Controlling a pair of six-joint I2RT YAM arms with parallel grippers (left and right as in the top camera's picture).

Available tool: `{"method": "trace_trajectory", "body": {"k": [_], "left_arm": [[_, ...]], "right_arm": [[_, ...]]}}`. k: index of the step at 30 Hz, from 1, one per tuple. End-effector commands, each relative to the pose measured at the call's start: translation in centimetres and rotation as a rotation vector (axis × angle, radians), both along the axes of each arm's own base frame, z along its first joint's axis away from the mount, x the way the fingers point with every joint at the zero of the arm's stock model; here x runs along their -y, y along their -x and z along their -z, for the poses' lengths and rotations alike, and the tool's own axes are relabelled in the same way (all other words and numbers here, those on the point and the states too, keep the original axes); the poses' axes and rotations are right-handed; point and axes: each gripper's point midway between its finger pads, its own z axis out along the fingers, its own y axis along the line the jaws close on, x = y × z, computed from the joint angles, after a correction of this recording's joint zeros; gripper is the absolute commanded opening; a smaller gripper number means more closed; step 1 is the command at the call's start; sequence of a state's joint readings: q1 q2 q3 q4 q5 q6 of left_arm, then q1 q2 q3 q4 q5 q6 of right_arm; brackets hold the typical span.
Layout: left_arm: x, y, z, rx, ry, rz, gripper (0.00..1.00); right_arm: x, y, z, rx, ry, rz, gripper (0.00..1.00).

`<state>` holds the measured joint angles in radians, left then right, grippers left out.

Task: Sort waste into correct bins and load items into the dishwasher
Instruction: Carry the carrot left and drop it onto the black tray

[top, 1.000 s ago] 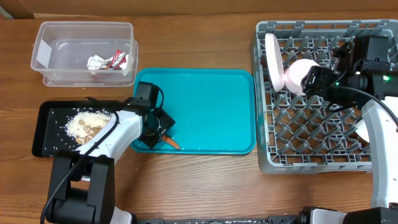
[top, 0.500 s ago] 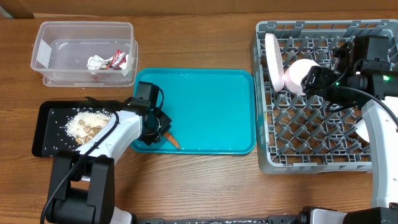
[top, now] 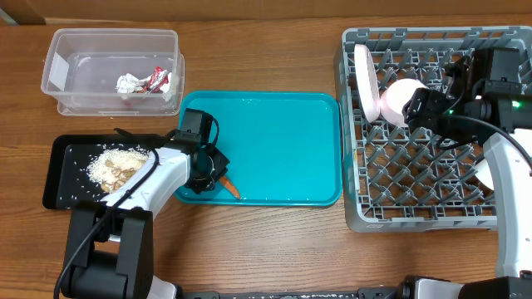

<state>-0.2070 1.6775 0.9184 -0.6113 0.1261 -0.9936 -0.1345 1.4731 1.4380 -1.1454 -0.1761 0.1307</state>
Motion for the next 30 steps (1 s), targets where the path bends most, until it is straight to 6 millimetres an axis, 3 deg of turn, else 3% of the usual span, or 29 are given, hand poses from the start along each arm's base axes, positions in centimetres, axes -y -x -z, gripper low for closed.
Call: {"method": "trace_trajectory", "body": {"k": [1, 6, 12, 14, 15, 23, 26, 30], "left_arm": [[-0.9, -1.6, -1.8, 0.051, -0.034, 0.050, 0.04], [-4.0, -3.5, -5.5, 0.077, -0.099, 0.042, 0.04], [-10.3, -5.4, -9.9, 0.116, -0.171, -0.011, 0.04], [-12.3, -5.6, -10.5, 0.126, -0.193, -0.047, 0.04], [-14.7, -5.4, -10.6, 0.120, -0.223, -0.108, 0.04], [-24.5, -2.2, -10.4, 0.057, -0.376, -0.353, 0.04], [-27.4, -1.1, -10.1, 0.032, -0.443, -0.420, 0.04], [-29.3, -0.6, -8.9, 0.006, -0.468, -0.453, 0.04]], "right_arm": [[0.0, -0.4, -0.7, 0.020, -0.002, -0.003, 0.80], [0.0, -0.4, -0.6, 0.020, -0.001, -0.003, 0.81], [0.0, -0.4, -0.7, 0.020, -0.001, -0.003, 0.81], [0.0, -0.4, -0.6, 0.020, -0.001, -0.003, 0.81], [0.0, -0.4, -0.6, 0.020, -0.001, -0.003, 0.81], [0.0, -0.1, -0.5, 0.003, 0.001, -0.002, 0.81], [0.0, 0.0, -0.4, 0.001, 0.000, -0.002, 0.81], [0.0, 0.0, -0.4, 0.000, -0.001, -0.002, 0.81]]}}
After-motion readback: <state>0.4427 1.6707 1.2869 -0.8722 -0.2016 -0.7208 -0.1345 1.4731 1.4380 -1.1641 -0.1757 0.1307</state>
